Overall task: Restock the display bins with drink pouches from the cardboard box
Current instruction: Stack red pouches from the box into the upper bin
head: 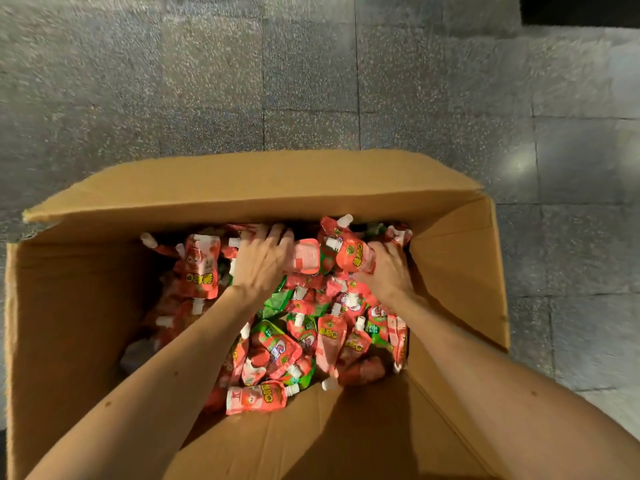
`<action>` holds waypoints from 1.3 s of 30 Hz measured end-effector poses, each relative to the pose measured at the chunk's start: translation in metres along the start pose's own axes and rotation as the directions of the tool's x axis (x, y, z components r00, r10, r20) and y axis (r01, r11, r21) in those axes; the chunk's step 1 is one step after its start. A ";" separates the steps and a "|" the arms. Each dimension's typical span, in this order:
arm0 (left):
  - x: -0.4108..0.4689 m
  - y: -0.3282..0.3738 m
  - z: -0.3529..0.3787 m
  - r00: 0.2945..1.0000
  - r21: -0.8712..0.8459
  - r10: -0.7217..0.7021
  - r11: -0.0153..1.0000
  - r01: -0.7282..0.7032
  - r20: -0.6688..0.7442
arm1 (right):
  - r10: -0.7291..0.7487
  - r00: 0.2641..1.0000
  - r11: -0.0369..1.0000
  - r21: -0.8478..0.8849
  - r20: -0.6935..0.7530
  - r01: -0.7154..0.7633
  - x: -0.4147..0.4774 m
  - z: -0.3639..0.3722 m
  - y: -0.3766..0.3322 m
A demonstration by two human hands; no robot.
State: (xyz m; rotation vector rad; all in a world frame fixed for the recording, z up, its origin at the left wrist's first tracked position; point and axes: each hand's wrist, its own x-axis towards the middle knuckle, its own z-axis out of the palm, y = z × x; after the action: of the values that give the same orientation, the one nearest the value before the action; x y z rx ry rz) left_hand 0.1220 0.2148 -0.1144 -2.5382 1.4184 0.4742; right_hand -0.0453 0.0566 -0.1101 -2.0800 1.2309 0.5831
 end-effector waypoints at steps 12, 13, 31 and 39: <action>-0.064 0.021 -0.005 0.992 -0.790 -0.117 0.604 0.109 0.047 | 0.259 0.866 0.759 0.464 0.429 -0.457 -0.040 -0.005 0.037; -0.068 0.024 -0.005 0.980 -0.853 -0.146 0.486 0.189 0.134 | 0.246 0.886 0.851 0.350 0.392 -0.391 -0.039 0.003 0.041; -0.120 0.023 -0.012 0.795 -0.679 0.175 -0.434 0.592 0.581 | -0.095 0.978 0.836 -0.519 0.184 0.179 -0.079 0.016 0.030; -0.187 0.048 -0.077 0.880 -0.729 -0.016 -0.568 0.382 0.475 | -0.038 0.897 0.881 0.438 0.441 -0.179 -0.140 -0.026 -0.003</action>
State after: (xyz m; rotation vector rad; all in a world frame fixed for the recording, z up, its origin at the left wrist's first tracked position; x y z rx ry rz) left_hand 0.0033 0.3127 0.0250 -3.1221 -0.6695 3.0860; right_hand -0.1060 0.1231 0.0005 -1.4016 1.0541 0.6659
